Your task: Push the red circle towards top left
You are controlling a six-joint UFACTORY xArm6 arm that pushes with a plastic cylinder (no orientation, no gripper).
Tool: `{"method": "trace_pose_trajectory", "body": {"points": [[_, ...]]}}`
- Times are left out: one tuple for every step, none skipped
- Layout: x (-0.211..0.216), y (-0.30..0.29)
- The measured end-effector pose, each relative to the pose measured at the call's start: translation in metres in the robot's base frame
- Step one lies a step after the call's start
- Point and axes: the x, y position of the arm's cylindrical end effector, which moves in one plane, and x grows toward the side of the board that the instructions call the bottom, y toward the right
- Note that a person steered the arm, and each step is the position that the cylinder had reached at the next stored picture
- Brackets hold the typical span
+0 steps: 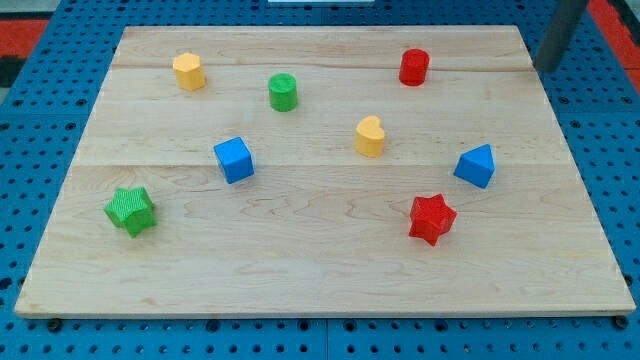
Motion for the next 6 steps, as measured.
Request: {"method": "trace_pose_trajectory", "body": {"points": [[0.054, 0.000], [0.052, -0.029], [0.017, -0.070], [-0.011, -0.098], [-0.012, -0.191], [-0.025, -0.261]]}}
